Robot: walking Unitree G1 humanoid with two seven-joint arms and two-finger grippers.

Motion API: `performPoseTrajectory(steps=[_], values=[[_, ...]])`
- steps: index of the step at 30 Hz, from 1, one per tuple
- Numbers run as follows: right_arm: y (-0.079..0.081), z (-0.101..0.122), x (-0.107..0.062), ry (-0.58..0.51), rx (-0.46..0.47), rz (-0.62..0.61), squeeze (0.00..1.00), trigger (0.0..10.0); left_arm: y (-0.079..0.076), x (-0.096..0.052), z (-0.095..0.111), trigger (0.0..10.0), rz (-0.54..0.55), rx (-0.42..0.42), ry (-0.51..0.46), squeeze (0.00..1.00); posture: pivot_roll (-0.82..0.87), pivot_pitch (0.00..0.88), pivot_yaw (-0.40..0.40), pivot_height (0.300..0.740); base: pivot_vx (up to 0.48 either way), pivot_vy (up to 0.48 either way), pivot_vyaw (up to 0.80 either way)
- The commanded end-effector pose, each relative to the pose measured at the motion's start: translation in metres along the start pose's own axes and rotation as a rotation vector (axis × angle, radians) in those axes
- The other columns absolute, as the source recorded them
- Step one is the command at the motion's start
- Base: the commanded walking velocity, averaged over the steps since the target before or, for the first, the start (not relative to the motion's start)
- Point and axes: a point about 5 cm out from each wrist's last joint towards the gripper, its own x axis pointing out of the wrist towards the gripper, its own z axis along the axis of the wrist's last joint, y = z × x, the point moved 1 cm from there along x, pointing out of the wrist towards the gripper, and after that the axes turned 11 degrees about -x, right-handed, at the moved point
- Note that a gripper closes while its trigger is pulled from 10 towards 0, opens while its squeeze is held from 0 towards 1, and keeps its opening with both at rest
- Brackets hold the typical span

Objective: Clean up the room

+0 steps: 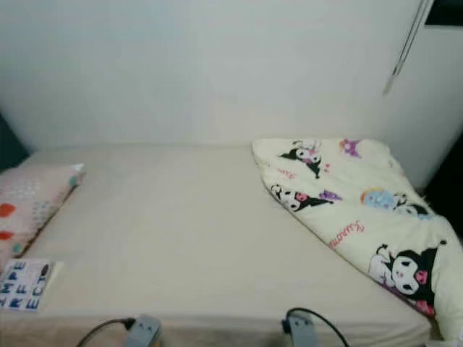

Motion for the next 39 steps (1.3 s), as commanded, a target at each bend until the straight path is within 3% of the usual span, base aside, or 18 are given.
performPoseTrajectory(steps=[1,12,39], values=[[0.0061,-0.0007,0.0005,0.001,0.01,0.015,0.0,10.0,0.0061,-0.001,0.0014,10.0,0.015,-0.003,-0.005,0.0,-0.01,0.0,-0.008,0.722,0.0,-0.48,0.0],[0.0068,-0.0043,0.0001,0.012,0.005,0.019,0.0,10.0,0.0036,-0.0005,0.0032,10.0,0.007,0.002,-0.008,0.0,-0.01,0.0,-0.006,0.722,0.0,-0.262,0.0],[0.0066,-0.0094,-0.0006,0.029,-0.009,0.025,0.0,10.0,0.005,-0.0004,0.0066,10.0,0.021,0.002,-0.018,0.0,-0.01,0.0,-0.012,0.722,0.0,0.0,0.0]])
